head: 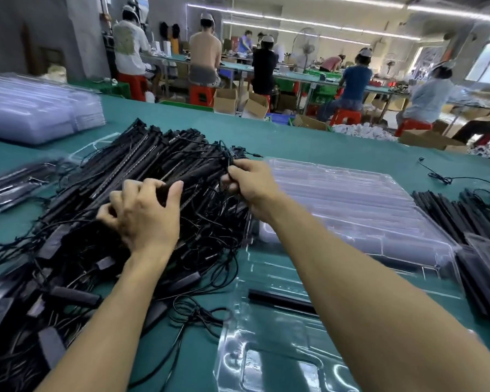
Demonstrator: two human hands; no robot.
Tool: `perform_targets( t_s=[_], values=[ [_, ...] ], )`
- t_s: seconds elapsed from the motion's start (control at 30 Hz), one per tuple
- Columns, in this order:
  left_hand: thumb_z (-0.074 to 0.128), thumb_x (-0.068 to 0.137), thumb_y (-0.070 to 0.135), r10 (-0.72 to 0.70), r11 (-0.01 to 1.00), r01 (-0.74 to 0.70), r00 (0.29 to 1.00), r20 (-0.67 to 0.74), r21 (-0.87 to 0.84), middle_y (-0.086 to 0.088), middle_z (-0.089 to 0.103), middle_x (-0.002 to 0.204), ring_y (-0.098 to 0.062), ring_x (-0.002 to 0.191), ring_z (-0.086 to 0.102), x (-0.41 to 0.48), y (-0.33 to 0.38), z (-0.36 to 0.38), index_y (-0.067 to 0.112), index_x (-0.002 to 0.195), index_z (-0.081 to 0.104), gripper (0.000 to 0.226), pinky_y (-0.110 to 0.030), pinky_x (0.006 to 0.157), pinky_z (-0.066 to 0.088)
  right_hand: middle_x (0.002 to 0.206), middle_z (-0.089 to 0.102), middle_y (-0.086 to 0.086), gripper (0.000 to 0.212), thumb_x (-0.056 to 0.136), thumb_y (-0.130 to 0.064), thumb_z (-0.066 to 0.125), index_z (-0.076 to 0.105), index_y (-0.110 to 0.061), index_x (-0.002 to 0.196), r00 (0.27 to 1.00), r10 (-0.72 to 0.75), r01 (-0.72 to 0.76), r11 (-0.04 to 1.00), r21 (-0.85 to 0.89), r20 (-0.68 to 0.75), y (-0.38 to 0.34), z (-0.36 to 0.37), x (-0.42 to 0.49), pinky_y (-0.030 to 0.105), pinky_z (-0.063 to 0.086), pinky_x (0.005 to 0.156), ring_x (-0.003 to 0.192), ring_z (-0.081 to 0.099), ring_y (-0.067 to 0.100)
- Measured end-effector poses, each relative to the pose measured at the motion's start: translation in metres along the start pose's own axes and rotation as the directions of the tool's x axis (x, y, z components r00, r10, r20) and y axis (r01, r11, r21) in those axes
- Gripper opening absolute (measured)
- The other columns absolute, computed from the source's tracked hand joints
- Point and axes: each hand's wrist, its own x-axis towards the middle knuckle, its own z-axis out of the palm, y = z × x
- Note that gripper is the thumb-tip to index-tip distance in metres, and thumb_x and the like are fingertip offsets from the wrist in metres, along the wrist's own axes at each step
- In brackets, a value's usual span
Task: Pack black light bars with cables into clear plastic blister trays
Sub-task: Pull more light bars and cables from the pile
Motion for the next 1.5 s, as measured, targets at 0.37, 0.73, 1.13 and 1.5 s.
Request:
perform_targets(
  t_s=[0.37, 0.73, 1.13, 1.5],
  values=[
    [0.046, 0.096, 0.023, -0.121, 0.957, 0.205, 0.925, 0.36, -0.204, -0.014, 0.069, 0.104, -0.038, 0.094, 0.061, 0.01, -0.004, -0.005, 0.029, 0.104, 0.06, 0.017, -0.039, 0.074, 0.041, 0.117, 0.071, 0.001, 0.033, 0.09, -0.008, 0.061, 0.069, -0.013, 0.122, 0.899, -0.309, 0.419, 0.813, -0.405, 0.31, 0.012, 0.04, -0.065, 0.024, 0.046, 0.1, 0.109, 0.062, 0.005],
    [0.025, 0.094, 0.05, -0.134, 0.901, 0.214, 0.965, 0.227, -0.378, 0.024, 0.058, 0.063, -0.01, 0.066, 0.048, 0.006, 0.017, -0.009, 0.031, 0.08, 0.043, 0.03, -0.047, 0.097, 0.038, 0.146, 0.042, -0.001, 0.059, 0.088, -0.005, 0.054, 0.047, -0.034, 0.139, 0.912, -0.329, 0.385, 0.477, -0.79, 0.246, 0.01, 0.009, -0.018, 0.04, 0.032, 0.11, 0.128, 0.04, 0.027],
    [0.057, 0.076, 0.066, 0.38, 0.919, -0.339, 0.898, 0.223, -0.202, 0.006, 0.059, 0.116, -0.021, 0.11, 0.052, 0.008, 0.019, -0.016, 0.038, 0.12, 0.06, 0.053, -0.039, 0.09, 0.027, 0.123, 0.052, 0.005, 0.024, 0.094, -0.025, 0.058, 0.058, -0.021, 0.117, 0.848, -0.407, 0.418, 0.118, -0.901, 0.34, -0.012, -0.025, -0.02, 0.041, 0.052, 0.075, 0.096, 0.059, 0.031],
    [0.055, 0.088, 0.046, 0.601, 0.799, -0.575, 0.755, 0.265, -0.175, 0.009, 0.064, 0.118, -0.022, 0.118, 0.052, 0.005, 0.021, -0.016, 0.029, 0.113, 0.056, 0.03, -0.052, 0.102, 0.031, 0.101, 0.072, -0.005, 0.039, 0.084, -0.005, 0.073, 0.067, -0.015, 0.121, 0.83, -0.341, 0.556, 0.55, -0.623, 0.44, -0.017, -0.061, -0.035, 0.026, 0.052, 0.085, 0.089, 0.067, 0.012]
  ],
)
